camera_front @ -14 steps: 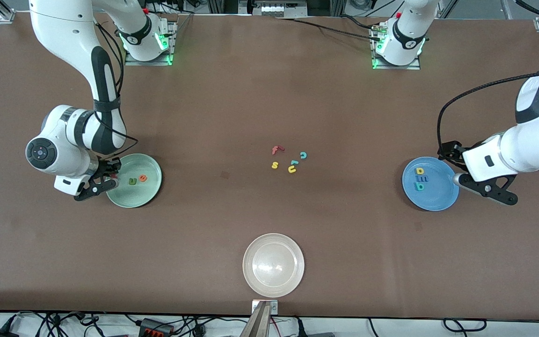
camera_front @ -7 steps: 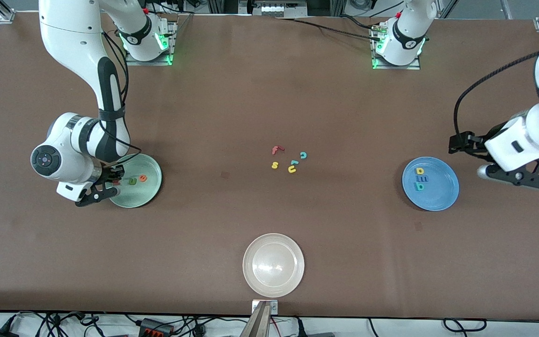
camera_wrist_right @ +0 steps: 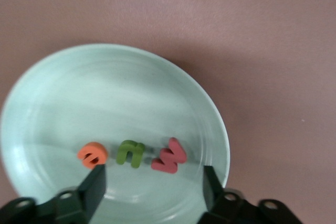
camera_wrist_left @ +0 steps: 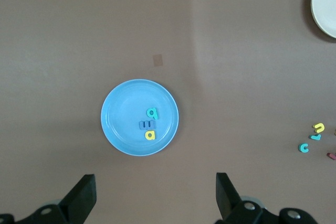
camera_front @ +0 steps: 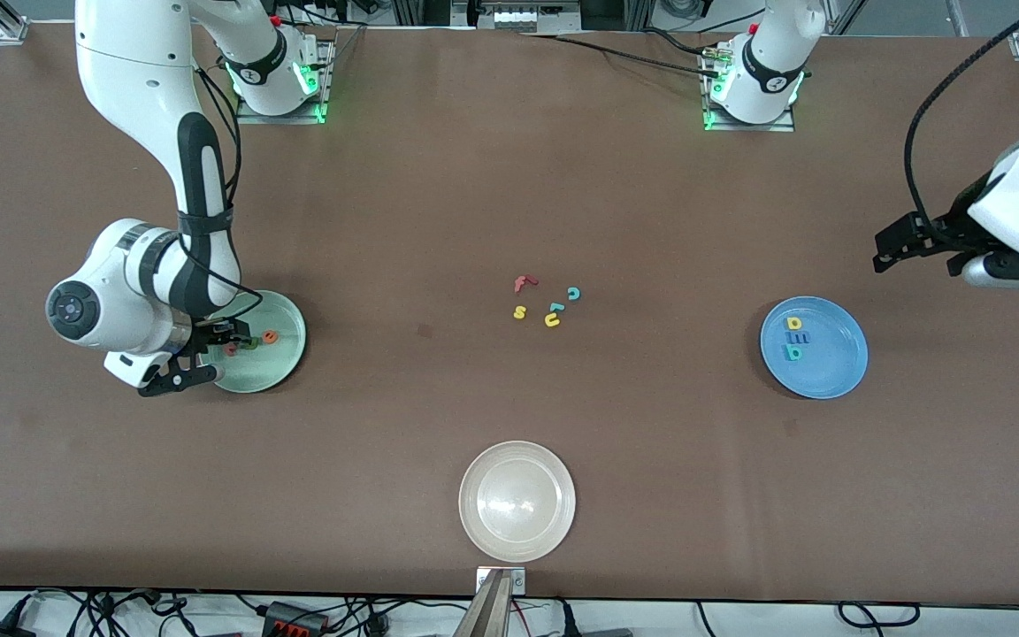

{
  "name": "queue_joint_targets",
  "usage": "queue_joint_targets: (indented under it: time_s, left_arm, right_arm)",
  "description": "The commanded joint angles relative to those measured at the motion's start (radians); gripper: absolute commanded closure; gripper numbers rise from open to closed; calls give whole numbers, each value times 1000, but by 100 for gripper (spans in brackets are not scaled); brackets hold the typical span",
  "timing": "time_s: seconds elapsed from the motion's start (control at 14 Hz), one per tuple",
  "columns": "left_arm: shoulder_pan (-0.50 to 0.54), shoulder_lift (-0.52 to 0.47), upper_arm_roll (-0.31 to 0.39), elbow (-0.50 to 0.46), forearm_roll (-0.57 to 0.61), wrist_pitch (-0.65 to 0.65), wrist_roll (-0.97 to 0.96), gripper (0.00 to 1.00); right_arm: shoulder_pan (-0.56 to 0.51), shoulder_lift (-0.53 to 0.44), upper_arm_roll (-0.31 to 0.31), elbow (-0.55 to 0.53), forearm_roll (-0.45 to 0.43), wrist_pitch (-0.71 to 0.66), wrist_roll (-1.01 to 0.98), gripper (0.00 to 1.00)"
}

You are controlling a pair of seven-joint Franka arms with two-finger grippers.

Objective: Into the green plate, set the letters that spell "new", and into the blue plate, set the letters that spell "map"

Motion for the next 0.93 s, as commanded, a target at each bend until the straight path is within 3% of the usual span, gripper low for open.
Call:
queue_joint_targets:
  time_s: [0.0,0.43,0.57,0.64,0.79,0.86]
  left_arm:
    - [-36,-43,14,-64,-7,18,-14,0]
    - [-36,-22,-6,-39,-3,-13,-15,0]
    - [-30,-20,-5,-32,-3,-14,-15,0]
    - [-25,-20,-3,-32,-3,-16,-11,0]
    - [-25,-20,-2,-32,-3,-17,-9,0]
    - [-25,-19,4,-32,-3,-17,-7,0]
  right_arm:
    - [-13,-11,-48,115,22,-161,67,0]
    - [2,-19,-84,241,20,-281,258,0]
    - [-17,-52,-54,278,-13,-289,384,0]
    - [-77,-87,18,300,-73,-296,441,0]
    - [-225,-191,247,318,-285,-304,582,0]
    - [-278,-234,320,318,-374,-307,651,0]
